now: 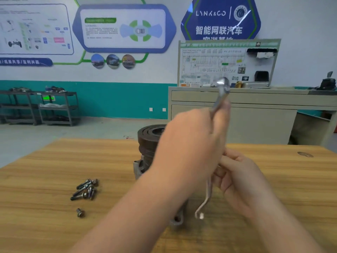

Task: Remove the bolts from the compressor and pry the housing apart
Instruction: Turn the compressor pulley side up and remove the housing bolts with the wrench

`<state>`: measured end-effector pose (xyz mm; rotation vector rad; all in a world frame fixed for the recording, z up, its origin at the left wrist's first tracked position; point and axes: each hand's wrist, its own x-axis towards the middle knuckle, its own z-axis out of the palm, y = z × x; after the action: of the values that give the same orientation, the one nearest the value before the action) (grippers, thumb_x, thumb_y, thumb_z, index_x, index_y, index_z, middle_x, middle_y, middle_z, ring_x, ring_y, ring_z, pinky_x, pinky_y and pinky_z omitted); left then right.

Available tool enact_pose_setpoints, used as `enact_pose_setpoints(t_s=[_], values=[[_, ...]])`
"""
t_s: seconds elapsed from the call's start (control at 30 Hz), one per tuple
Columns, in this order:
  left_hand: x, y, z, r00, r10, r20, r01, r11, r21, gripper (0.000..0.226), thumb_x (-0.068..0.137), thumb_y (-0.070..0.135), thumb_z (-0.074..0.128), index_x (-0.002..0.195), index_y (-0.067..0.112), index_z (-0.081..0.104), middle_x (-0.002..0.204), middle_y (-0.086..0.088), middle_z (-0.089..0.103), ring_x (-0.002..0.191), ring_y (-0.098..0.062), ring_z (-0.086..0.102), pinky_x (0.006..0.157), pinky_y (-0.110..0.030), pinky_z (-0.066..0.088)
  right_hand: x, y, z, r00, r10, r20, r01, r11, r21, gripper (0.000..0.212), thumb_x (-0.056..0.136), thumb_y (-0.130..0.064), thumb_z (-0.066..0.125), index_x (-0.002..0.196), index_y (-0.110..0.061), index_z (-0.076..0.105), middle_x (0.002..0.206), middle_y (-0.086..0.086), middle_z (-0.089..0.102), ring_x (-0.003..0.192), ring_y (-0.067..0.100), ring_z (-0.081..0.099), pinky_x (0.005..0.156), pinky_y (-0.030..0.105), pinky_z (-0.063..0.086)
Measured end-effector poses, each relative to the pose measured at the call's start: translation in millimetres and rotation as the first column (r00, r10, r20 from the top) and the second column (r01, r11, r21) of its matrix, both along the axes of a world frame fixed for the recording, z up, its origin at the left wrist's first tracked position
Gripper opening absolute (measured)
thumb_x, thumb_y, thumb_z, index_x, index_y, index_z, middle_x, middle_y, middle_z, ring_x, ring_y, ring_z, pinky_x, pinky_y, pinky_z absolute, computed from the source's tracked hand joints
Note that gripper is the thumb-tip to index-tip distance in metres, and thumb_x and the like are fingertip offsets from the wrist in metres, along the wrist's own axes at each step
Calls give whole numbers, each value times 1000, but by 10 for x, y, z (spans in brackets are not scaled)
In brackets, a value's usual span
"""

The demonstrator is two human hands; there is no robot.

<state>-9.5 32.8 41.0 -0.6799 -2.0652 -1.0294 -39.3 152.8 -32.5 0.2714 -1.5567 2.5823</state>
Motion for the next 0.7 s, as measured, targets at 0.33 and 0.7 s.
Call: enact_pose_setpoints(t_s=[0.33,0.7], values=[[-436,580,102,903,56,426,-44,998,-39,43,96,48,53,75,10,55,68,-5,55,72,-27,55,58,-32,38,-8,-145,-154,879,-439,-186,448,894,8,43,102,-15,44,61,-21,58,50,-5,46,46,13,36,45,20,27],[-269,251,-215,754,104,648,-33,992,-121,28,93,23,63,71,23,46,62,5,56,54,9,59,38,-6,36,-99,65,5,999,41,3,-40,986,-160,31,103,-18,32,80,-6,48,56,0,62,39,7,48,37,15,36]])
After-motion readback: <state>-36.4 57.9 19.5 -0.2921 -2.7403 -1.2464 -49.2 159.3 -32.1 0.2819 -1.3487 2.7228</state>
